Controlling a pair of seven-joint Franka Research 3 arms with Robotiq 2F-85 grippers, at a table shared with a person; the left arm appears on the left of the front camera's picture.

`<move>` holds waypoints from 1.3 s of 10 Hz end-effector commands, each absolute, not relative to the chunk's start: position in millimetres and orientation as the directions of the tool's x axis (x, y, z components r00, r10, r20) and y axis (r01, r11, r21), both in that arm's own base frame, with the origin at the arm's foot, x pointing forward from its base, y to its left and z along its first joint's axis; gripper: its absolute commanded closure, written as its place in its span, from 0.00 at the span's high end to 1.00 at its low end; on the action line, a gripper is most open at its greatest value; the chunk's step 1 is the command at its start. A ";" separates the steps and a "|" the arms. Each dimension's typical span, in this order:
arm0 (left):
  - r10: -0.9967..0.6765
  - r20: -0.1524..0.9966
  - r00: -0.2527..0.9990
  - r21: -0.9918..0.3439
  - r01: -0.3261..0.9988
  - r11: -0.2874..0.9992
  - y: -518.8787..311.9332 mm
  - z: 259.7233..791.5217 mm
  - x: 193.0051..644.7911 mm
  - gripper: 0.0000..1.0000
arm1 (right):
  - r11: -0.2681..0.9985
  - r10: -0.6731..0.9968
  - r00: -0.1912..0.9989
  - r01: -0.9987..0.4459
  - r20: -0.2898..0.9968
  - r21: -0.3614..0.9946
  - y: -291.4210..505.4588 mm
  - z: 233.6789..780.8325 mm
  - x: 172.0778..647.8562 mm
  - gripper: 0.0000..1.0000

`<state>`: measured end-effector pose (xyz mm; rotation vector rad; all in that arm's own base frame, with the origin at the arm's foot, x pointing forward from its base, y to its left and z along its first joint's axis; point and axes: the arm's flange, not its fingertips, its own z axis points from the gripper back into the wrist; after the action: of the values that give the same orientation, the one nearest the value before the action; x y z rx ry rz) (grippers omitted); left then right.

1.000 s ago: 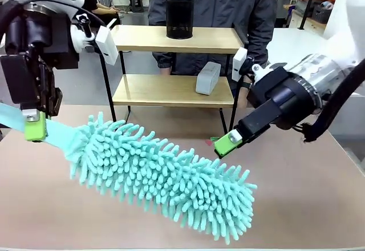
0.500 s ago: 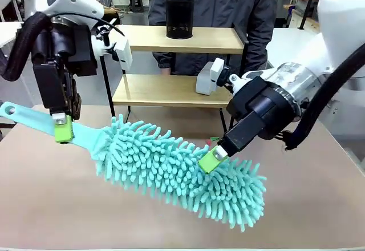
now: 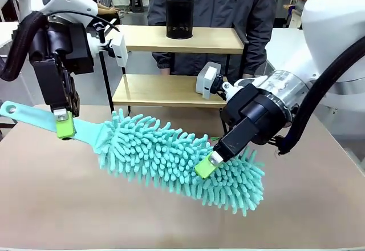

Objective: Clean the shelf.
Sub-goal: Hand the Duster back to the human.

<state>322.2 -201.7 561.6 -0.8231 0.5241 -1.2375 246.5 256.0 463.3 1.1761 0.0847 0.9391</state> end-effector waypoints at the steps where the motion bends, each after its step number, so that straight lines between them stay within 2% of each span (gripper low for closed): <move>1: -0.969 0.098 0.227 -0.786 0.615 0.064 -202.9 562.9 315.1 0.12 | 0.003 0.674 0.595 -0.594 0.437 0.805 257.0 463.0 252.1 1.00; 2: -0.972 0.089 0.216 -0.788 0.613 0.064 -204.9 562.7 315.8 0.12 | 0.009 0.677 0.591 -0.602 0.438 0.799 256.4 462.1 252.0 0.41; 3: -0.973 0.081 0.215 -0.786 0.614 0.070 -207.4 562.9 316.5 0.12 | -0.004 0.675 0.588 -0.601 0.445 0.799 253.5 461.8 252.0 0.41; 4: -0.973 0.080 0.217 -0.783 0.617 0.073 -208.8 563.6 317.4 0.12 | -0.004 0.671 0.589 -0.605 0.451 0.796 249.7 462.6 251.4 0.00; 5: -0.973 0.080 0.218 -0.784 0.616 0.074 -209.8 563.8 318.3 0.12 | -0.009 0.672 0.585 -0.608 0.455 0.794 247.9 463.0 250.2 0.39; 6: -0.972 0.072 0.225 -0.783 0.616 0.084 -211.0 562.8 318.5 0.12 | -0.015 0.673 0.584 -0.603 0.454 0.798 247.7 461.8 250.5 0.00; 13: -0.965 0.076 0.251 -0.786 0.611 0.097 -209.8 561.5 317.7 0.12 | -0.052 0.694 0.567 -0.575 0.444 0.816 250.7 461.4 251.0 0.00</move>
<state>317.3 -210.2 559.8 -0.8130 0.5456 -1.2606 246.5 252.9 460.4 1.2320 0.1146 0.9980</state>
